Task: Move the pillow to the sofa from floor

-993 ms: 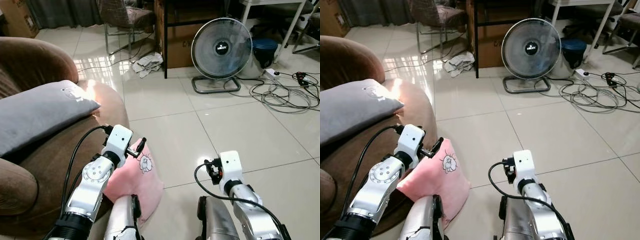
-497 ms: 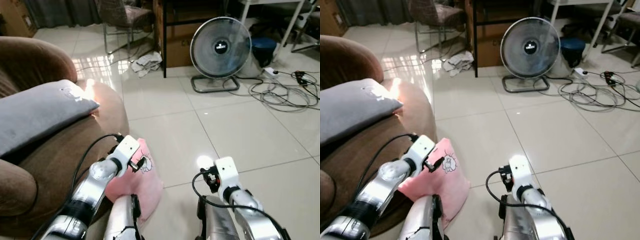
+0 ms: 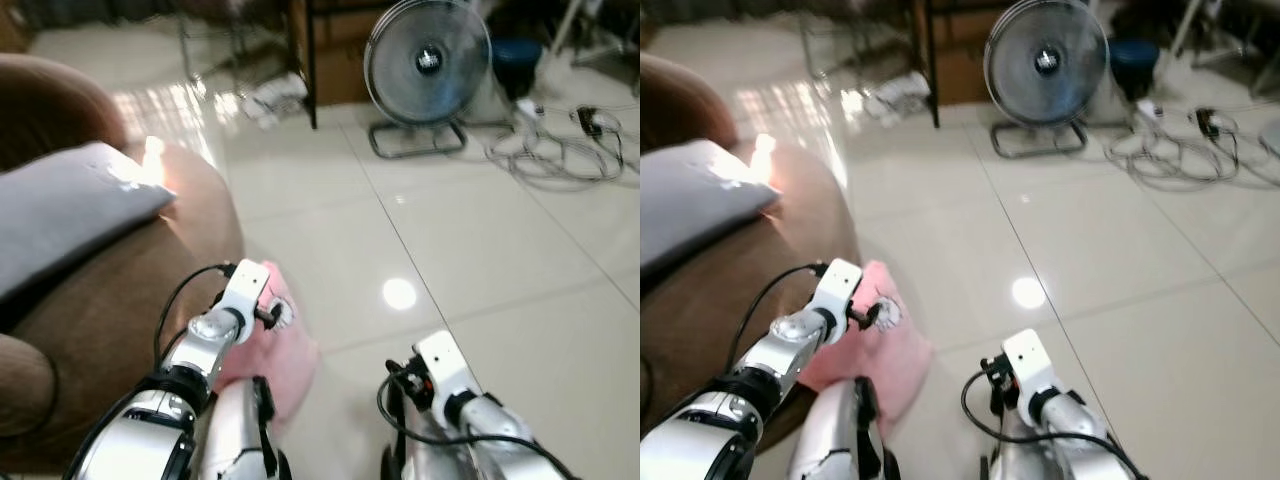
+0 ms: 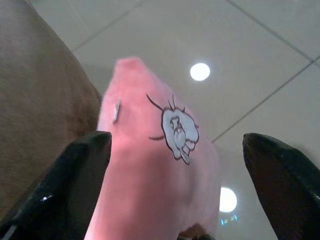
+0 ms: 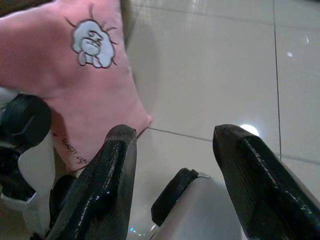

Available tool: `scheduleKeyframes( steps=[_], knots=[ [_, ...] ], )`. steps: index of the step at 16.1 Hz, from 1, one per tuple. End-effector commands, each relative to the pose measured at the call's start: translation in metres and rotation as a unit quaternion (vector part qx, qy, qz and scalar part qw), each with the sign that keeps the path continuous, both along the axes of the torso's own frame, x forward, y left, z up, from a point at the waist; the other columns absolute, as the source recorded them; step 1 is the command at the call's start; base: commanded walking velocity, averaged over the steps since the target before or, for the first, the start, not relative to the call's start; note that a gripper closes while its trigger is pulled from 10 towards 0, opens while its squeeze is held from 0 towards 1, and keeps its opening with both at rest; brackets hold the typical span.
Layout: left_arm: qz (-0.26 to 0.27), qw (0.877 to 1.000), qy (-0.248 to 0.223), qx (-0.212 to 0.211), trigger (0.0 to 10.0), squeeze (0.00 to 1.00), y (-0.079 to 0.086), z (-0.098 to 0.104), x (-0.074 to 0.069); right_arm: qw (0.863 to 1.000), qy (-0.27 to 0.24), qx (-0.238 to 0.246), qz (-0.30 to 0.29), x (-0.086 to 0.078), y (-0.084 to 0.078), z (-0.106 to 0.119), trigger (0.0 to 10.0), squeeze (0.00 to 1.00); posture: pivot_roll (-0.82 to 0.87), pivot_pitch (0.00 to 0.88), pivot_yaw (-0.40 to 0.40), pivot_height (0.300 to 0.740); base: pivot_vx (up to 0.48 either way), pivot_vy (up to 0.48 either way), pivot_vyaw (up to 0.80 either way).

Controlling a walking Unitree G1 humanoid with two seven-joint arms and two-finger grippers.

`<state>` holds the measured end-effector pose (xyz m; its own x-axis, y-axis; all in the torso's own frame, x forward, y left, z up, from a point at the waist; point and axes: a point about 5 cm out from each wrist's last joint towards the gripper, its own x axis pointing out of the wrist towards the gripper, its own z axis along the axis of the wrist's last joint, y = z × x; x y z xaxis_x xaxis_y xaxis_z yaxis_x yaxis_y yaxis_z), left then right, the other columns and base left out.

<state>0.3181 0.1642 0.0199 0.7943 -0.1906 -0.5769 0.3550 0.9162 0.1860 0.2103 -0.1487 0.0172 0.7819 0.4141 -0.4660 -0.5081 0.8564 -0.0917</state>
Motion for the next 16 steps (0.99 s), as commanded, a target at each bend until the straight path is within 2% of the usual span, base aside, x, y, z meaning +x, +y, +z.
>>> scheduleKeyframes(
  steps=[1, 3, 4, 5, 8, 11, 14, 16],
  knots=[
    [0.012, 1.000, -0.002, 0.008, 10.0, 1.00, 0.008, 0.000, 0.000, 0.999, -0.012, 0.005, 0.034, -0.005, 0.008, 0.007, 10.0, 0.00, -0.13, 0.214, 0.053, 0.577, 0.000, 0.000, 0.00],
    [0.029, 0.999, -0.003, 0.014, 10.0, 1.00, 0.018, -0.001, -0.001, 0.998, -0.013, -0.004, 0.062, -0.017, 0.009, 0.012, 10.0, 0.00, -0.16, 0.248, 0.024, 0.577, 0.000, 0.000, 0.00],
    [0.045, 0.998, -0.009, 0.033, 10.0, 1.00, 0.029, -0.002, -0.003, 0.997, -0.006, -0.010, 0.075, -0.029, 0.010, 0.017, 10.0, 0.00, -0.18, 0.270, 0.017, 0.577, 0.000, 0.000, 0.00],
    [0.049, 0.998, -0.016, 0.043, 10.0, 1.00, 0.033, -0.001, -0.002, 0.996, -0.008, -0.016, 0.082, -0.033, 0.011, 0.020, 10.0, 0.00, -0.20, 0.279, 0.011, 0.577, 0.000, 0.000, 0.00],
    [0.082, 0.993, -0.043, 0.075, 10.0, 1.00, 0.051, 0.009, 0.003, 0.996, -0.017, -0.005, 0.089, -0.030, 0.016, 0.032, 10.0, 0.00, -0.22, 0.331, -0.008, 0.577, 0.000, 0.000, 0.00],
    [0.084, 0.988, -0.036, 0.122, 10.0, 1.00, 0.067, 0.007, -0.002, 0.993, -0.001, -0.005, 0.119, -0.032, 0.022, 0.033, 10.0, 0.00, -0.22, 0.335, -0.010, 0.577, 0.000, 0.000, 0.00],
    [0.120, 0.984, -0.022, 0.128, 10.0, 1.00, 0.081, 0.006, -0.007, 0.993, -0.011, -0.007, 0.118, -0.026, 0.026, 0.035, 10.0, 0.00, -0.21, 0.349, -0.005, 0.577, 0.000, 0.000, 0.00],
    [0.153, 0.984, -0.005, 0.094, 10.0, 1.00, 0.086, 0.004, -0.010, 0.993, -0.020, -0.012, 0.113, -0.024, 0.024, 0.036, 10.0, 0.00, -0.21, 0.354, -0.003, 0.577, 0.000, 0.000, 0.00]
  ],
)
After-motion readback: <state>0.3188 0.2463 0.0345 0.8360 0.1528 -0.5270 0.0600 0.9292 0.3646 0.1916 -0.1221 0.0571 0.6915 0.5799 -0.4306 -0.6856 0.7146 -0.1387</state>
